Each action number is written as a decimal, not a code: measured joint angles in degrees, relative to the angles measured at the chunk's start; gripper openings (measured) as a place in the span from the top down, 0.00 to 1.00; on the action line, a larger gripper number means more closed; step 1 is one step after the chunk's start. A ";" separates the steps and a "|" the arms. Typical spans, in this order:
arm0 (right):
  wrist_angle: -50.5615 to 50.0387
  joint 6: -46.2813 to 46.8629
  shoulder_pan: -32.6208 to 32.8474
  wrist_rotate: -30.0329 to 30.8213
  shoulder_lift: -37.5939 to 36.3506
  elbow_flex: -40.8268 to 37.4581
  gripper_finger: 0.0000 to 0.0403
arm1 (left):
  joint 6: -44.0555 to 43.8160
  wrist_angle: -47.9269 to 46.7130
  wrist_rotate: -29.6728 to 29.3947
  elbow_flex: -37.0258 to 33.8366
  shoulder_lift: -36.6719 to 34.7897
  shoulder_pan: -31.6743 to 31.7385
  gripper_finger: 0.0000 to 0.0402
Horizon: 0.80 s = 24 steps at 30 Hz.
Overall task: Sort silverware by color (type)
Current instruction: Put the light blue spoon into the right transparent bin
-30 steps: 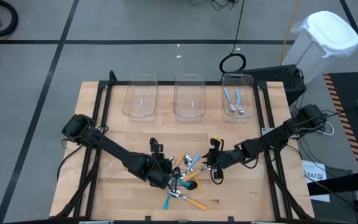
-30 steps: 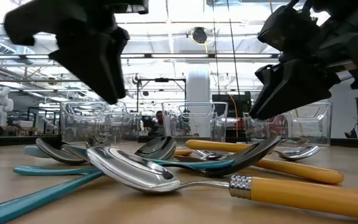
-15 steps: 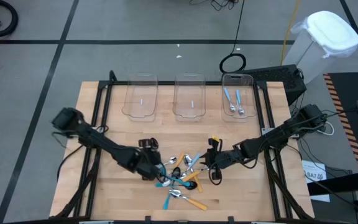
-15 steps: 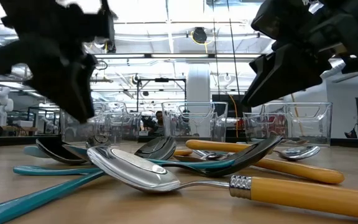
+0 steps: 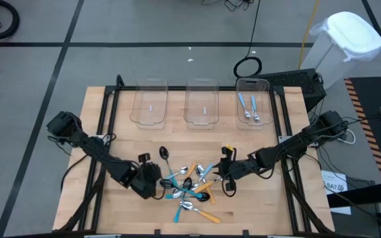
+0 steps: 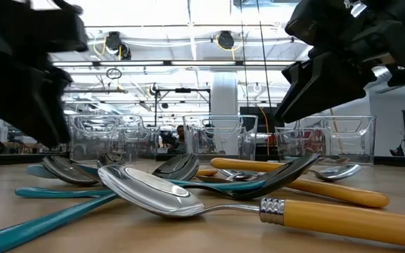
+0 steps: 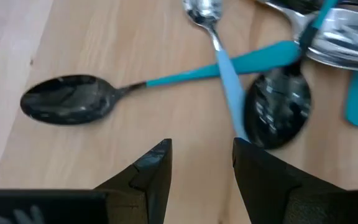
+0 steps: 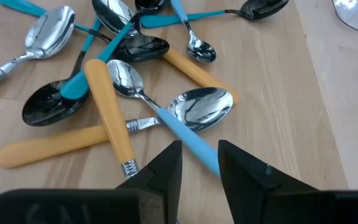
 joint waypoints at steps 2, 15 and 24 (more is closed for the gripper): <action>0.05 -0.19 0.00 0.01 0.00 0.00 0.75 | -1.58 -0.14 -1.49 0.00 -0.02 -1.58 0.58; 0.40 -1.71 0.00 0.09 0.00 0.00 0.75 | -5.95 -1.08 -12.08 0.00 0.94 -4.25 0.58; 0.36 -1.09 0.00 0.09 0.00 0.00 0.75 | -5.87 1.49 -14.62 0.09 5.78 -3.94 0.58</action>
